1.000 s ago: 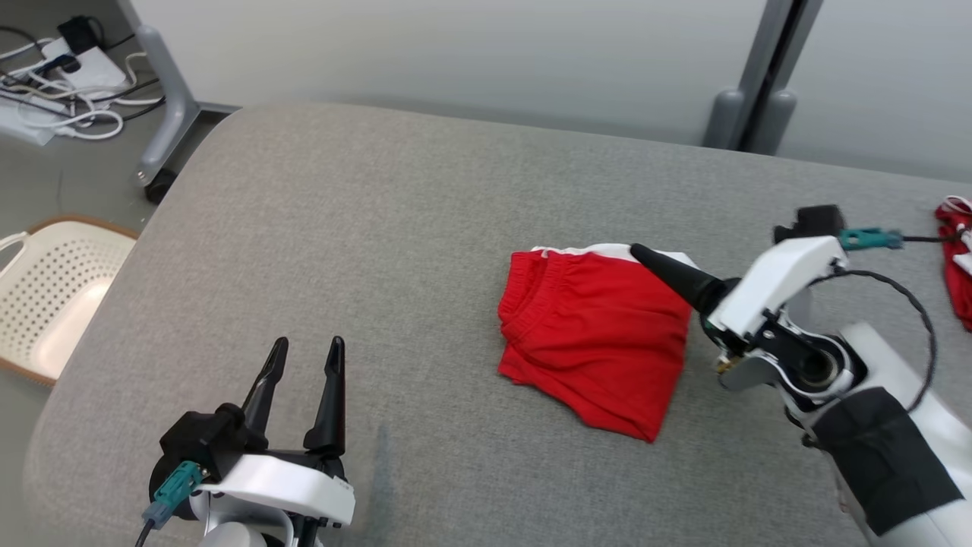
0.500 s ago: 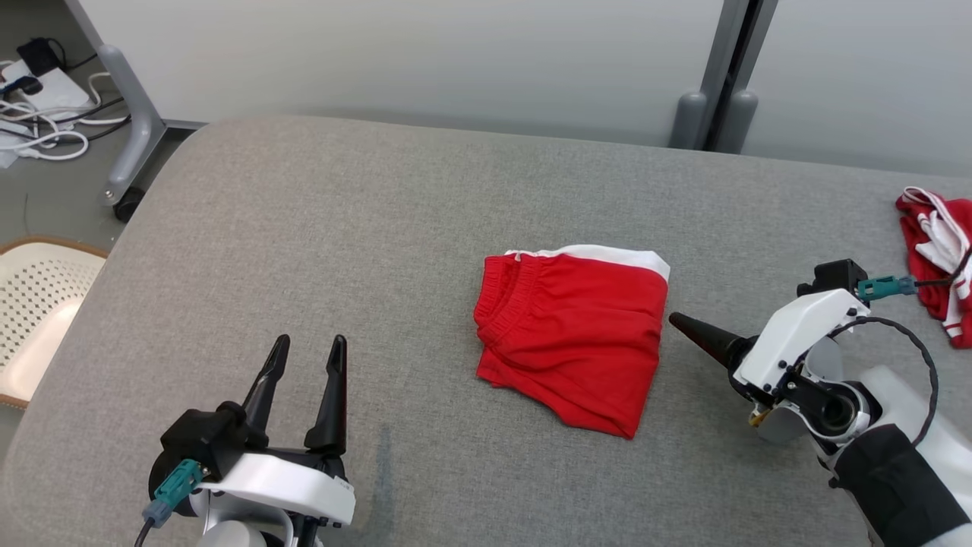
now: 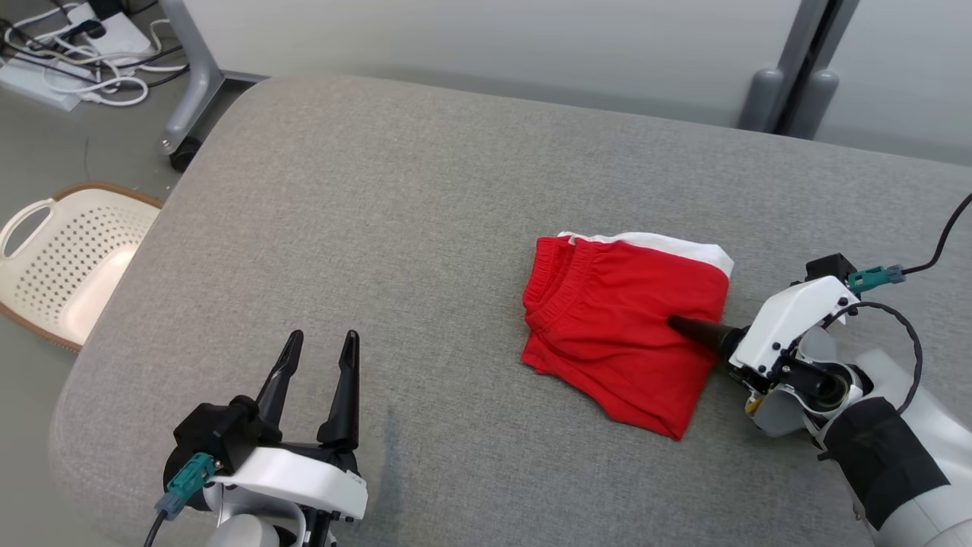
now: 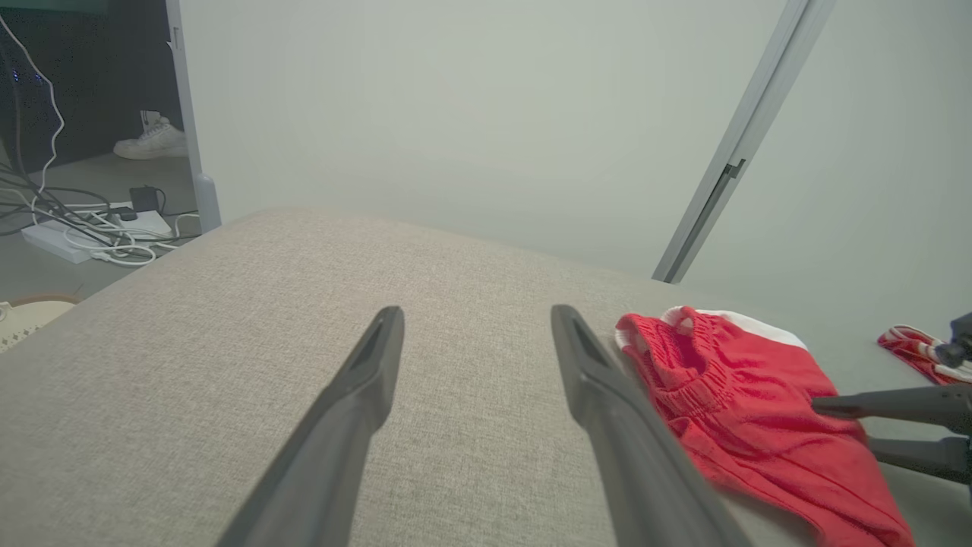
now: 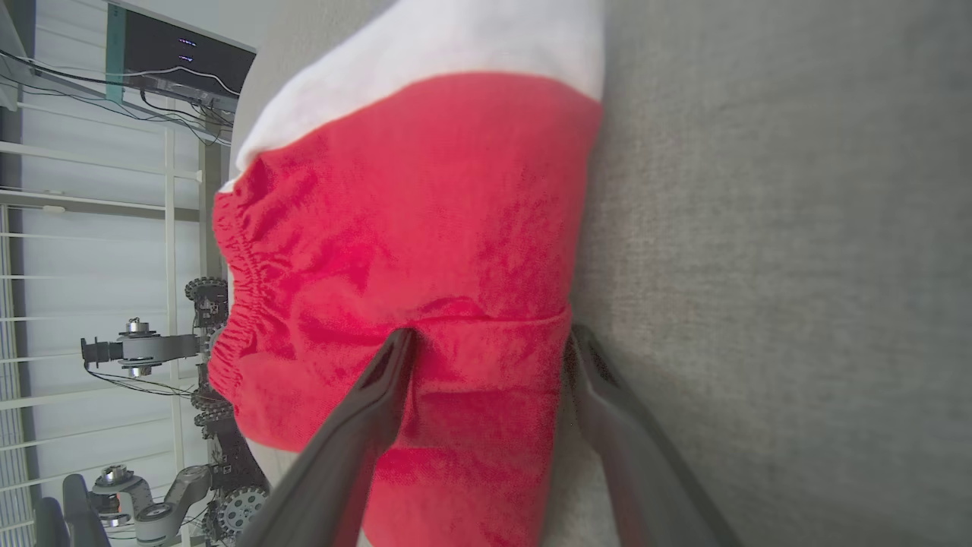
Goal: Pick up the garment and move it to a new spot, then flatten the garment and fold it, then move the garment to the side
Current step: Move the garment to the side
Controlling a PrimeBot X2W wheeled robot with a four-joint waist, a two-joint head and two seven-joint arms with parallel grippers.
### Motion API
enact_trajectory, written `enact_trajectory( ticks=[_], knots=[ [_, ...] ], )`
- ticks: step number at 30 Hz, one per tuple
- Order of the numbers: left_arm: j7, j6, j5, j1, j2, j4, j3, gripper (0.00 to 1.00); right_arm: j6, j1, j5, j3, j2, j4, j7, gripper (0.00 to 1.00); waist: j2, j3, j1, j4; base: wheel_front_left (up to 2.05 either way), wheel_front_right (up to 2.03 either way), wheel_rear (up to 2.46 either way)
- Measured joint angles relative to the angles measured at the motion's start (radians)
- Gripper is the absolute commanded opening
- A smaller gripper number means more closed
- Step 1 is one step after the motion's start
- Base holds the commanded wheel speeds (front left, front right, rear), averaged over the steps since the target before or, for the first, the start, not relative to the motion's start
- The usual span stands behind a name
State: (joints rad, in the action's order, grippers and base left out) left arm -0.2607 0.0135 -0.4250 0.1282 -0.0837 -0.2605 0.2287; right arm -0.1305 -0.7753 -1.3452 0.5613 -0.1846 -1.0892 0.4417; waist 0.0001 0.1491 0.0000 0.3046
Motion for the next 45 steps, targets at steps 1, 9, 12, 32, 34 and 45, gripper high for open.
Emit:
enact_trajectory(
  ticks=[1,9,12,32,34,45],
  knots=[
    [-0.001,0.0,0.0,0.0,0.001,0.0,0.0,1.0,0.0,-0.005,-0.002,-0.002,0.005,-0.012,0.0,1.0,0.0,0.004,0.0001,0.006,0.0,0.0,0.0],
    [-0.004,0.003,0.002,0.003,0.004,-0.003,-0.004,1.0,-0.001,-0.016,-0.024,-0.007,0.047,-0.012,-0.003,0.0,0.0,0.02,0.0,0.027,0.0,0.0,0.0],
    [-0.004,0.003,0.003,0.003,0.005,-0.004,-0.009,1.0,0.0,-0.011,-0.017,-0.002,0.049,0.002,-0.026,0.0,0.0,0.018,0.0001,0.024,0.0,0.0,0.0],
    [0.002,0.024,0.036,0.04,0.002,0.016,0.026,1.0,0.0,-0.073,0.162,0.195,-0.16,0.282,-0.114,0.0,0.0,0.025,0.0,-0.139,0.0,0.0,0.0],
    [0.005,0.026,0.038,0.052,0.002,0.018,0.033,1.0,0.0,-0.105,0.172,0.212,-0.192,0.31,-0.108,0.0,0.0,0.045,0.0,-0.157,0.0,0.0,0.0],
    [0.02,0.03,0.065,0.152,-0.013,0.033,0.055,1.0,0.0,-0.262,0.18,0.267,-0.379,0.419,-0.106,0.0,0.0,0.207,0.0001,-0.235,0.0,0.0,0.0]
  ],
)
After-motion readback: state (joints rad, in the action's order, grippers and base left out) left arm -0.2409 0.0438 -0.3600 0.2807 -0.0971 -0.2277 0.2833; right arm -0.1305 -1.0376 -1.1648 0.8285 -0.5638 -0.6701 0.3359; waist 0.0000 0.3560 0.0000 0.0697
